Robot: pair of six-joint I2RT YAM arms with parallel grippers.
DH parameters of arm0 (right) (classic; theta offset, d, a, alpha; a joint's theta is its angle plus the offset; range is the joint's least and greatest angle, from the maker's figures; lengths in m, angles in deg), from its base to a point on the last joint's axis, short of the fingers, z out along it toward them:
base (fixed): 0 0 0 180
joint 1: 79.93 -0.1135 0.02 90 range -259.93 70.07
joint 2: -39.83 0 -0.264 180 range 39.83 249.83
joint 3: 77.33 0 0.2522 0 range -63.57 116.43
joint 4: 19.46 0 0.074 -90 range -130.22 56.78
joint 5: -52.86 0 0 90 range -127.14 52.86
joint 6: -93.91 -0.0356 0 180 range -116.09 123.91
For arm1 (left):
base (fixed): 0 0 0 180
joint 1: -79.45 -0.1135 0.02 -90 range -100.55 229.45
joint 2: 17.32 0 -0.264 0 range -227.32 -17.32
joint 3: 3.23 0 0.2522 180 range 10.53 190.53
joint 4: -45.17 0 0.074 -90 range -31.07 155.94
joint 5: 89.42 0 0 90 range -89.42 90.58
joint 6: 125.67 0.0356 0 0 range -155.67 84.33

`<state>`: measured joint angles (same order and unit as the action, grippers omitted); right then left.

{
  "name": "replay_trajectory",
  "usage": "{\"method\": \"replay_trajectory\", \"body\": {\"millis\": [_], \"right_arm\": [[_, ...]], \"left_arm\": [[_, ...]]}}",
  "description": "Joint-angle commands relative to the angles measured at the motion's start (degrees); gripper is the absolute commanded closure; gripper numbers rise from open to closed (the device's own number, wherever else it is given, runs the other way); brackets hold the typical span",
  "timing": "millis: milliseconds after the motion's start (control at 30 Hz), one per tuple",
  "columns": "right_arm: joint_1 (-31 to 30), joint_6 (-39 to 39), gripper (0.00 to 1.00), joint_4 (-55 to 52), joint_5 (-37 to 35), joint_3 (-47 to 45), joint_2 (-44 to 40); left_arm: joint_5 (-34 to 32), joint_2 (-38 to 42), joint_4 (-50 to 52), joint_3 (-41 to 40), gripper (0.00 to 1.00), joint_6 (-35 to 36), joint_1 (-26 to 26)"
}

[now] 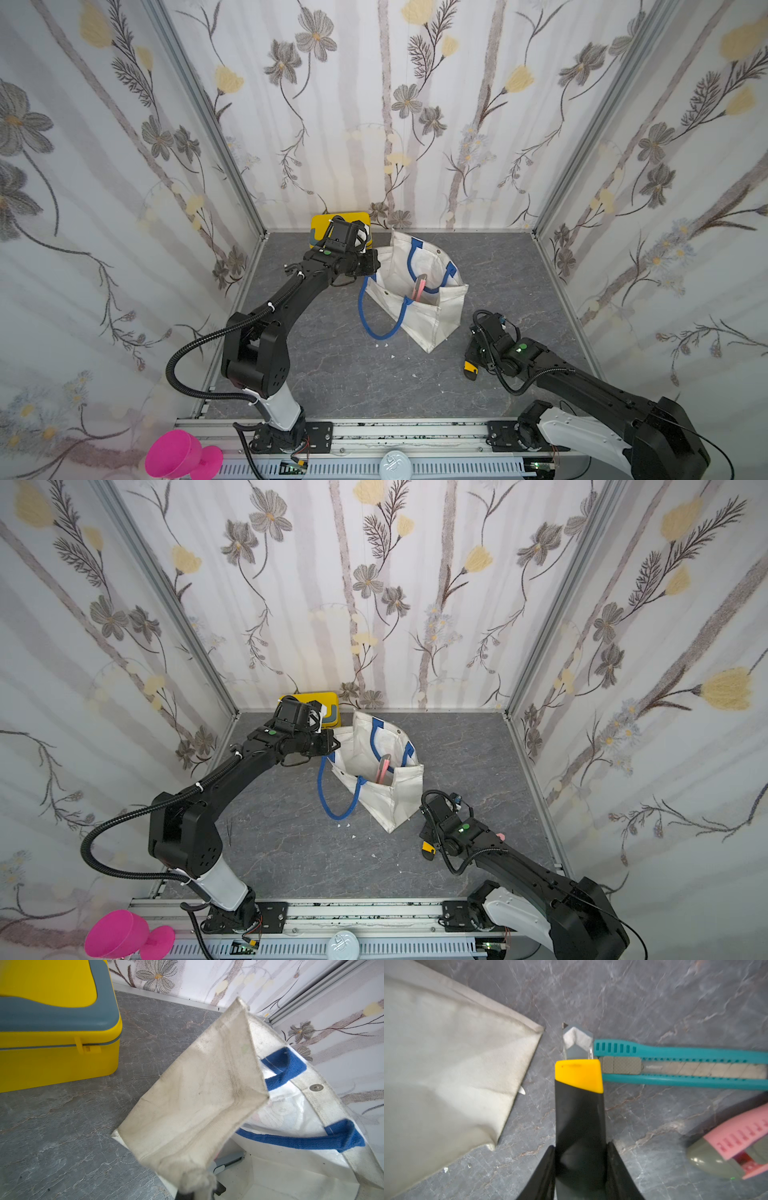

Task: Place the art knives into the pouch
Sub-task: Pick up the utility knife at the center of the board, then place the utility knife in the pouch.

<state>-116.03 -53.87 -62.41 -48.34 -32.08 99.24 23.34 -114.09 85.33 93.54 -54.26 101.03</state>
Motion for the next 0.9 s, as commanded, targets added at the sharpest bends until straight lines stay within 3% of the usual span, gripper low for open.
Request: {"method": "replay_trajectory", "body": {"millis": [0, 400, 867], "right_arm": [[1.59, 2.93, 0.82, -2.09, -3.28, 2.25, -0.77], [9.13, 12.69, 0.82, -6.86, -7.75, 16.77, -1.70], [11.49, 22.74, 0.84, -7.17, -10.63, 40.45, 7.54]], "left_arm": [[-0.41, 0.15, -0.46, -0.12, 1.00, -0.13, -0.14], [-0.13, 0.14, -0.51, -0.08, 1.00, -0.22, -0.14], [-0.18, -0.08, -0.64, -0.21, 1.00, -0.30, -0.14]]}}
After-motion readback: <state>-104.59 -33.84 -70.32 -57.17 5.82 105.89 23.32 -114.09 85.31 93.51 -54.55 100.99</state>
